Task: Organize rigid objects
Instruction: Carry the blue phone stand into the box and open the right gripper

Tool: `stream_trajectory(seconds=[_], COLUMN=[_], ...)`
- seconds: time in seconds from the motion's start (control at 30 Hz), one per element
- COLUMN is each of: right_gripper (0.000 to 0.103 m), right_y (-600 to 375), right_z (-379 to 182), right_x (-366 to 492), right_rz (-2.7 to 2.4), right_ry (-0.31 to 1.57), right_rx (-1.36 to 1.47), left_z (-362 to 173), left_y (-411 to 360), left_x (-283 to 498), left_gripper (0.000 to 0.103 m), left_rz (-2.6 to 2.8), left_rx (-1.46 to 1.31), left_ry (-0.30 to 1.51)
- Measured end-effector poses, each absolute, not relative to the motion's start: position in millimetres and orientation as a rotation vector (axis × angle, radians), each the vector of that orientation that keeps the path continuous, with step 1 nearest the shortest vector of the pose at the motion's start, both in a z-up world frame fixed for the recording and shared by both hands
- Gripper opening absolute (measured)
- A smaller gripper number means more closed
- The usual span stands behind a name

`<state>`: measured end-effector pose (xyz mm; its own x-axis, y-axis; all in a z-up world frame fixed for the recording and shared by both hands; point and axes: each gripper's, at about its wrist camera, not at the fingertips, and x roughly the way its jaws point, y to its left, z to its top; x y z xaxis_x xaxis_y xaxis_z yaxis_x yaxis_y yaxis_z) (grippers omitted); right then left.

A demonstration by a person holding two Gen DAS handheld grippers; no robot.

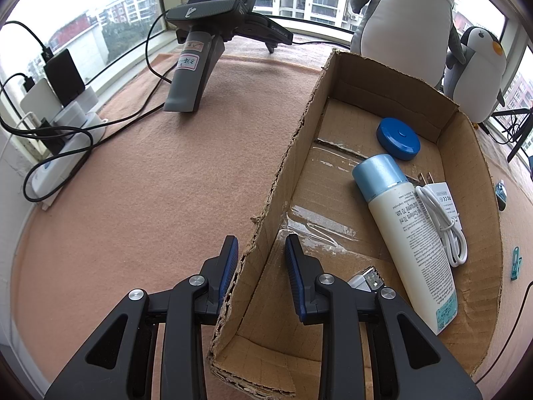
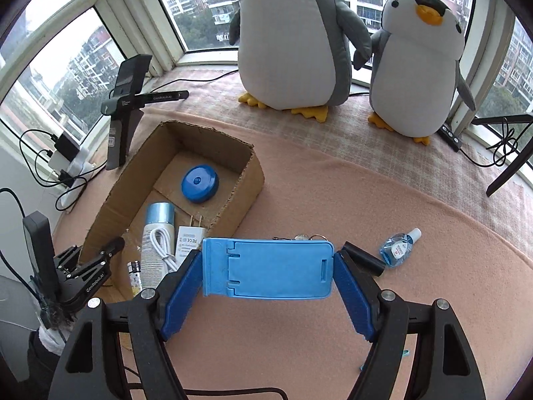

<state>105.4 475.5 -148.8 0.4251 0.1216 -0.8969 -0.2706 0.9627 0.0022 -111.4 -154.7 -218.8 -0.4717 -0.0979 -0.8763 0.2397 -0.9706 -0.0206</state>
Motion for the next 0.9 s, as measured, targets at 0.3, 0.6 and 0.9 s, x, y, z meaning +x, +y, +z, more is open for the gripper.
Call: stream_trajectory(seconds=[0.3, 0.6, 0.9], right_gripper=[0.075, 0.075, 0.075], right_y=[545.7, 580.0, 589.6], right_z=[-152.6, -166.7, -174.5], right_x=[92.9, 88.3, 90.0], right_rz=[0.386, 0.452, 0.474], right_ry=[1.071, 1.076, 1.075], right_rx=[-0.227, -0.268, -0.283], left_z=[-218.7, -218.8, -218.9], left_y=[-155.0, -155.1, -155.3], left_x=[-111.2, -111.0, -110.8], left_gripper=[0.027, 0.027, 0.027], left_rz=[-2.53, -2.53, -2.531], left_rx=[1.492, 1.492, 1.491], left_ry=[0.209, 0.209, 0.209])
